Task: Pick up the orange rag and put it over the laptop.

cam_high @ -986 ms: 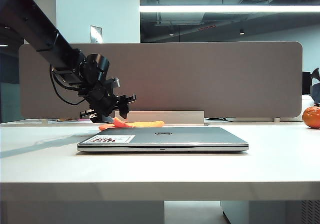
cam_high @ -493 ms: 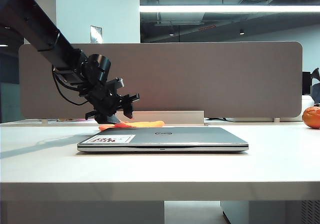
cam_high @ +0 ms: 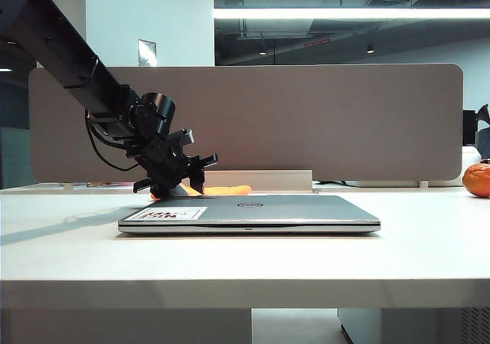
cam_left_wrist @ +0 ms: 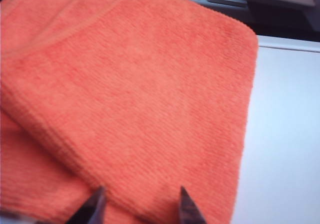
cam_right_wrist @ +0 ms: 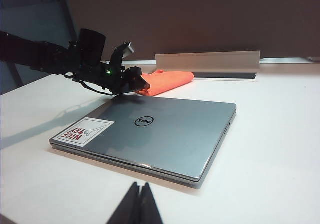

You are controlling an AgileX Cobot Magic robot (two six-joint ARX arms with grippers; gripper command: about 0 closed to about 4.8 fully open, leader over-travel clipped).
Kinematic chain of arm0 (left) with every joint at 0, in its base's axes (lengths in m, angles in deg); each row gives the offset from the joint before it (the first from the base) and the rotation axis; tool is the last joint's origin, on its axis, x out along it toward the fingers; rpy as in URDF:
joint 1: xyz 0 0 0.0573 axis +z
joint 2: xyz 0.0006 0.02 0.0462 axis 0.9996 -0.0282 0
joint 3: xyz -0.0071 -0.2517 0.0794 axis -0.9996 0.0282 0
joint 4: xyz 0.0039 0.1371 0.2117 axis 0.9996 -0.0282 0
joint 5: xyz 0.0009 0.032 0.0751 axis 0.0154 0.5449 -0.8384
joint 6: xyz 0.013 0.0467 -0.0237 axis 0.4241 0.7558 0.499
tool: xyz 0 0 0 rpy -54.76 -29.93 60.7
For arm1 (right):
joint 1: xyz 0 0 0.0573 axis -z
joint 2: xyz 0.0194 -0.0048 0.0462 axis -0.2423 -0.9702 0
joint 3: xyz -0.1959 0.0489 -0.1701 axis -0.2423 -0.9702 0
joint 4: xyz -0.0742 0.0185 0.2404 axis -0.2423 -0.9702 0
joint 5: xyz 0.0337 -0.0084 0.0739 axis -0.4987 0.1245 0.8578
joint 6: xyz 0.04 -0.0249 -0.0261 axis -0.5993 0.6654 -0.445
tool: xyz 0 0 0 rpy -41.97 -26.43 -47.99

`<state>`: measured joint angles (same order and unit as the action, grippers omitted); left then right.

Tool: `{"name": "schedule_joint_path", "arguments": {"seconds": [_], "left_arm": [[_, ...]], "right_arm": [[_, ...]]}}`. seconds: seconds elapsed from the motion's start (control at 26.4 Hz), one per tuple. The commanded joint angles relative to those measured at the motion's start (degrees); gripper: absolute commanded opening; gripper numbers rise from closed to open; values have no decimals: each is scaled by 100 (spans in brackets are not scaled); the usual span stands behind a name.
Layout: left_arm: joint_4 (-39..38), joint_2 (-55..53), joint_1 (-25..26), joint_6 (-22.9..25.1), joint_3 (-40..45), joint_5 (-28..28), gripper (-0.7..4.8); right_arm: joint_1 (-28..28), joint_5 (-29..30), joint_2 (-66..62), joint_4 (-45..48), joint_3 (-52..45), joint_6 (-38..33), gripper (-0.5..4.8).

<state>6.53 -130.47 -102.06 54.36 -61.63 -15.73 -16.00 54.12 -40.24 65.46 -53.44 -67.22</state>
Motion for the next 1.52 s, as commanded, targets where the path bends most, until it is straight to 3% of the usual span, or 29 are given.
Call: {"name": "schedule_joint_path", "arguments": {"seconds": [0.04, 0.11, 0.34, 0.49, 0.61, 0.76, 0.95, 1.25, 1.4, 1.52], "left_arm": [[-28, 33, 2, 4, -20, -269, 74], [-37, 35, 4, 7, -20, -273, -8], [20, 37, 4, 24, -72, -267, -5], [337, 44, 2, -20, -72, 125, 192], [313, 44, -9, -59, -66, 122, 215], [199, 44, -7, -651, -59, -26, 219], [216, 44, -7, -695, -59, -28, 315], [199, 35, -13, -791, -59, -57, 308], [35, 33, -20, -789, -59, -289, 234], [50, 31, -31, -789, -59, -332, 233]], "right_arm": [[-7, 4, 9, 103, -20, -22, -5], [-7, 4, 9, 101, -20, -22, -5], [-7, 4, 9, 101, -20, -22, -5], [-7, 4, 9, 98, -20, -22, -5], [-7, 4, 9, 101, -20, -22, -5], [-7, 4, 9, 103, -20, -22, -5], [-7, 4, 9, 101, -20, -22, -5], [-7, 4, 9, 111, -20, -22, -5], [-7, 7, 9, 166, -20, -24, -5], [-7, 7, 11, 238, -20, -24, -5]]}}
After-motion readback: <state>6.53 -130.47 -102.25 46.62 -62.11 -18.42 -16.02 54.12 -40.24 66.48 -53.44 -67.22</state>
